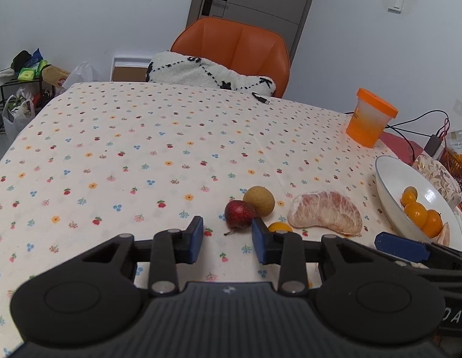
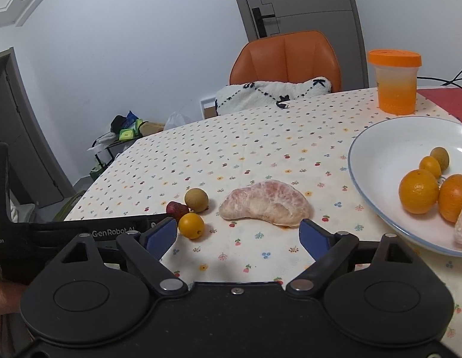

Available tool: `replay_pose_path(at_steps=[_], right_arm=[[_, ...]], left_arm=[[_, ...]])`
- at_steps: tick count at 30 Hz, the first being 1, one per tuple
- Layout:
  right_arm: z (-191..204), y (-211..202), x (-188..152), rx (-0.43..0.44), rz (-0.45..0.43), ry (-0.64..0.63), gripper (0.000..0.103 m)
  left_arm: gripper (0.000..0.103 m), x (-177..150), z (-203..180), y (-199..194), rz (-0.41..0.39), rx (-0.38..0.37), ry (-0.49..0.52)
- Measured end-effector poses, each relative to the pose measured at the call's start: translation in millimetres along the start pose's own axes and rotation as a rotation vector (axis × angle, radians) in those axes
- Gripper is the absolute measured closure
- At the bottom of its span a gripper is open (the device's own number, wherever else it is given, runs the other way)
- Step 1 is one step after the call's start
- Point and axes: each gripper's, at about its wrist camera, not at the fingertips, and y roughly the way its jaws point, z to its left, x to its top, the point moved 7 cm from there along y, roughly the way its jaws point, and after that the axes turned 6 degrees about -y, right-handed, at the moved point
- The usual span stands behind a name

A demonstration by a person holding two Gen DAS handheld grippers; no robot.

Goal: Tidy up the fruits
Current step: 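Close the left tool's fingers on the red plum, then grasp a kumquat with the right tool while the left tool holds the plum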

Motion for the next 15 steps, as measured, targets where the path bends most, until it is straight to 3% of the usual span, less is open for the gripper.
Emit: replay_pose_path(at_steps=[3,5,8,15], right_arm=[[-2.0,2.9,-1.4,-0.002,0.008,0.003,0.015],[-3.0,3.8,-1.9,-0.003,0.011,0.005,0.016],[-3.3,5.7,-1.8,0.0,0.014,0.008,0.016],[3.6,9.9,1.7,0.02,0.014,-0.006,0.017]], left_arm=[[0.069,-0.3,-1.5,0.6,-0.006,-0.006,0.006],[0.085,-0.4,-1.6,0.9,-0.005,-0.012,0.002],[0.1,-0.3,-0.3,0.8,0.002,-0.022,-0.01],[0.102,3.1,4.9,-7.1,-0.016,-0.03,-0.016]])
